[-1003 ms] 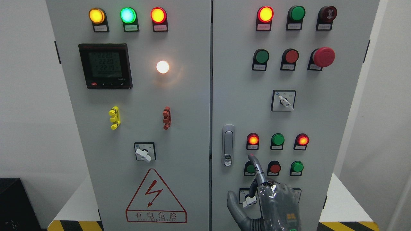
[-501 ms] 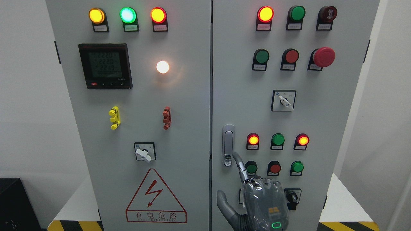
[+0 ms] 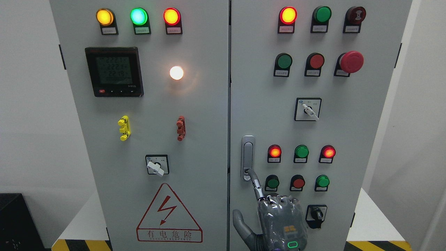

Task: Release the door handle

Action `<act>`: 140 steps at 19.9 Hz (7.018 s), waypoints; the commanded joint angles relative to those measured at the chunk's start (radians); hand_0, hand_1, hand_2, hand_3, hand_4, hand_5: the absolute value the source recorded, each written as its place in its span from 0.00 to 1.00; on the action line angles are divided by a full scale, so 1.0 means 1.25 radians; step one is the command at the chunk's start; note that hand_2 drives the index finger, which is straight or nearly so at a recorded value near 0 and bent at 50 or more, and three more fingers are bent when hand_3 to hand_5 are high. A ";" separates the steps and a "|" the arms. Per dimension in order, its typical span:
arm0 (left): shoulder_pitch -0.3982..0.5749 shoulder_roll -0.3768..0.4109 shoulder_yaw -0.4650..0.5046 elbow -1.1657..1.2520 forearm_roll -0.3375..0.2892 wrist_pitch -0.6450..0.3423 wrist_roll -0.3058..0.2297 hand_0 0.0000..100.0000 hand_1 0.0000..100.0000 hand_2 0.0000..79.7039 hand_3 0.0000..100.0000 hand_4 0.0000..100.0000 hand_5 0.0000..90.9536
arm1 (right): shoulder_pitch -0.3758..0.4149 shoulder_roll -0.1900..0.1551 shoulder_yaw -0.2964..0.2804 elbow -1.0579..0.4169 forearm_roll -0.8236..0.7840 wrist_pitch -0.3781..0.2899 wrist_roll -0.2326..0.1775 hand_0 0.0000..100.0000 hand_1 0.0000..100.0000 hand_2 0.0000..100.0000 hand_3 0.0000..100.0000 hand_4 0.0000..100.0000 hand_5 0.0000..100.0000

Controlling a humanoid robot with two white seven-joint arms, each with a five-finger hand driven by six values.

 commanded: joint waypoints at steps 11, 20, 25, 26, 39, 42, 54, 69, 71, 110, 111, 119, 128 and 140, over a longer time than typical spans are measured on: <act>0.000 0.000 -0.016 -0.013 0.000 0.000 0.001 0.00 0.00 0.03 0.09 0.01 0.00 | -0.031 0.000 0.007 0.071 0.010 0.022 0.003 0.40 0.27 0.00 1.00 0.99 0.99; 0.000 0.000 -0.016 -0.012 0.000 0.000 0.001 0.00 0.00 0.03 0.08 0.01 0.00 | -0.040 0.000 0.001 0.076 0.011 0.023 0.006 0.39 0.27 0.00 1.00 0.99 0.99; 0.000 0.000 -0.016 -0.013 0.000 0.000 0.001 0.00 0.00 0.03 0.08 0.01 0.00 | -0.049 0.000 0.000 0.080 0.010 0.025 0.006 0.39 0.27 0.00 1.00 0.99 0.99; 0.000 0.000 -0.016 -0.012 0.000 0.000 0.001 0.00 0.00 0.03 0.08 0.01 0.00 | -0.049 0.000 -0.001 0.080 0.010 0.023 0.006 0.39 0.27 0.00 1.00 0.99 0.99; 0.000 0.000 -0.016 -0.012 0.000 0.000 0.001 0.00 0.00 0.03 0.09 0.01 0.00 | -0.051 0.000 -0.002 0.083 0.010 0.025 0.011 0.39 0.27 0.00 1.00 1.00 0.99; 0.000 0.000 -0.016 -0.013 0.000 0.001 -0.001 0.00 0.00 0.03 0.09 0.01 0.00 | -0.049 0.000 -0.004 0.082 0.009 0.025 0.020 0.39 0.27 0.00 1.00 1.00 0.99; 0.000 0.000 -0.016 -0.013 0.000 0.000 0.001 0.00 0.00 0.03 0.08 0.01 0.00 | -0.051 0.000 -0.015 0.090 0.008 0.025 0.022 0.39 0.27 0.00 1.00 1.00 0.99; 0.000 0.000 -0.016 -0.013 0.000 0.000 0.001 0.00 0.00 0.03 0.08 0.01 0.00 | -0.048 0.000 -0.015 0.094 0.006 0.023 0.043 0.39 0.27 0.00 1.00 1.00 0.99; 0.000 0.000 -0.016 -0.013 0.000 0.000 0.001 0.00 0.00 0.03 0.08 0.01 0.00 | -0.048 0.000 -0.013 0.094 0.005 0.023 0.043 0.39 0.27 0.00 1.00 1.00 0.99; 0.000 0.000 -0.016 -0.013 0.000 0.000 0.001 0.00 0.00 0.03 0.08 0.01 0.00 | -0.025 0.003 -0.004 0.079 0.001 0.023 0.035 0.37 0.28 0.00 1.00 1.00 0.99; 0.000 0.000 -0.016 -0.012 0.000 0.000 0.001 0.00 0.00 0.03 0.08 0.01 0.00 | -0.025 0.003 -0.004 0.075 0.001 0.023 0.035 0.37 0.28 0.00 1.00 1.00 0.99; 0.000 0.000 -0.016 -0.013 0.000 0.000 -0.001 0.00 0.00 0.03 0.08 0.01 0.00 | -0.025 0.003 -0.004 0.047 0.003 0.023 0.035 0.36 0.28 0.00 1.00 0.99 0.99; 0.000 0.000 -0.016 -0.013 0.000 0.000 -0.001 0.00 0.00 0.03 0.08 0.01 0.00 | -0.027 0.003 -0.005 0.029 0.001 0.023 0.035 0.36 0.28 0.00 1.00 0.99 0.99; 0.000 0.000 -0.016 -0.013 0.000 0.000 -0.001 0.00 0.00 0.03 0.09 0.01 0.00 | -0.029 0.003 -0.012 0.027 -0.002 0.021 0.011 0.38 0.28 0.33 1.00 0.90 0.98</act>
